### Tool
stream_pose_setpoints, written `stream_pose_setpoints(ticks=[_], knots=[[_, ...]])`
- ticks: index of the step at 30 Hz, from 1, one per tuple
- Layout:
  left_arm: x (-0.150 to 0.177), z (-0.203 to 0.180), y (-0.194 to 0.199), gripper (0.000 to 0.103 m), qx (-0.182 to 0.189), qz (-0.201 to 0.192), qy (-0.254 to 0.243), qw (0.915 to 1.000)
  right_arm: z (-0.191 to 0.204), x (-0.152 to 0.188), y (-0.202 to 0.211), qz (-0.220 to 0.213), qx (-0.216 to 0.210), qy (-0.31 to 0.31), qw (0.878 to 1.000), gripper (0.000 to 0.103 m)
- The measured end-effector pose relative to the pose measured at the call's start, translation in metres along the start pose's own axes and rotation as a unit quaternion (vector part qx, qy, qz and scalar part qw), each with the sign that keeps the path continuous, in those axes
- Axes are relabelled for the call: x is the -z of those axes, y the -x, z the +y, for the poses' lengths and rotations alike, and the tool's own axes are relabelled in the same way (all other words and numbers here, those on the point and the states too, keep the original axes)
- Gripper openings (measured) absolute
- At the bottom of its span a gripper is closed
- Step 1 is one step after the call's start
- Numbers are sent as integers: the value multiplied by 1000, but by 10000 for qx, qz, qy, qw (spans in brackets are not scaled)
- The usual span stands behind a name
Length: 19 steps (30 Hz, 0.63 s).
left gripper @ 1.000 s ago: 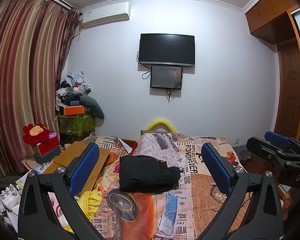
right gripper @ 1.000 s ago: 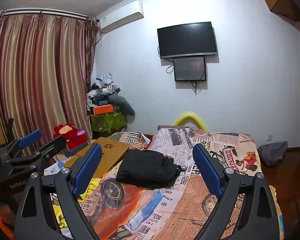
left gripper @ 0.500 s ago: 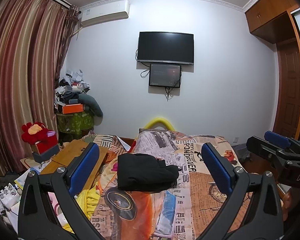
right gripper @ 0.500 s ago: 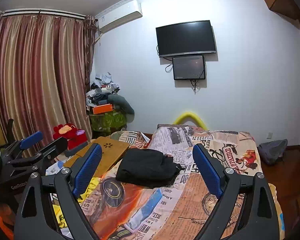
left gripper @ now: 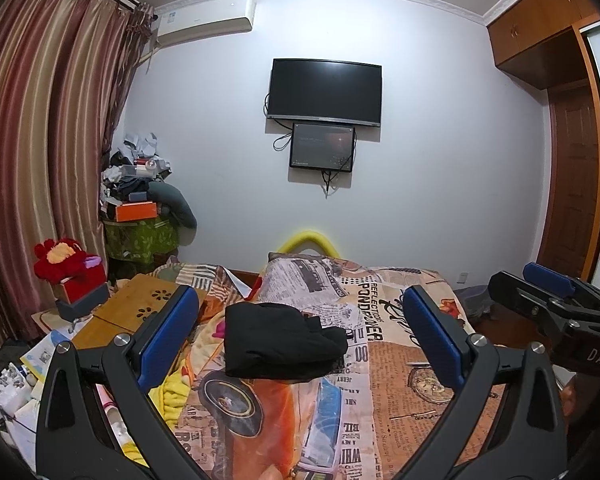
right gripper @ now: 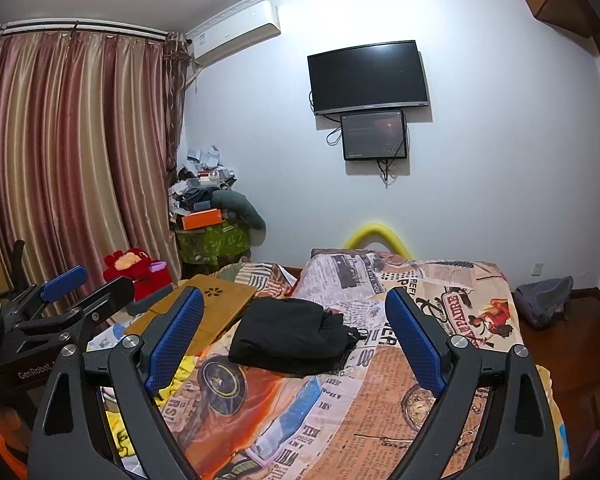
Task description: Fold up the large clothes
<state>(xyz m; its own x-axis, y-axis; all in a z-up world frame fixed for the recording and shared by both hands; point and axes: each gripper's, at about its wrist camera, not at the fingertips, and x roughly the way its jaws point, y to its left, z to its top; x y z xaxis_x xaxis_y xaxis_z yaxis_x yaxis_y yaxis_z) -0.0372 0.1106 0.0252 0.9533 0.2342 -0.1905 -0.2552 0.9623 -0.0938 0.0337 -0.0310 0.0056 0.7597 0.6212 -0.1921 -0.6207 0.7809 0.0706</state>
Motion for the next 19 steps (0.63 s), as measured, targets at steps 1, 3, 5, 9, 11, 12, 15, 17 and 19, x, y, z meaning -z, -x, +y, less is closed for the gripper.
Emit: stream_pose_setpoints(ticks=[1, 3, 5, 9, 11, 12, 15, 17, 19], knots=[[0, 0, 0, 102, 7, 1, -1, 10000, 0, 0, 0, 0, 3, -4, 10000, 91], [0, 1, -1, 102, 27, 20, 6, 10000, -1, 1, 0, 0, 16, -16, 10000, 91], [2, 0, -1, 102, 38, 31, -1, 10000, -2, 1, 0, 12, 23, -21, 10000, 91], [3, -4, -1, 102, 45, 19, -72, 10000, -2, 2, -2, 45, 58, -13, 10000, 91], [3, -5, -1, 102, 21, -1, -97, 10000, -2, 2, -3, 64, 61, -15, 10000, 91], [4, -6, -1, 102, 21, -1, -104, 9999, -2, 3, -3, 71, 65, -16, 10000, 91], [5, -7, -1, 102, 49, 17, -99, 9999, -3, 3, -4, 88, 75, -30, 9999, 91], [4, -7, -2, 102, 57, 24, -112, 9999, -5, 4, -6, 106, 73, -51, 9999, 91], [5, -8, -3, 102, 45, 43, -134, 9999, -6, 4, -6, 114, 77, -61, 9999, 91]])
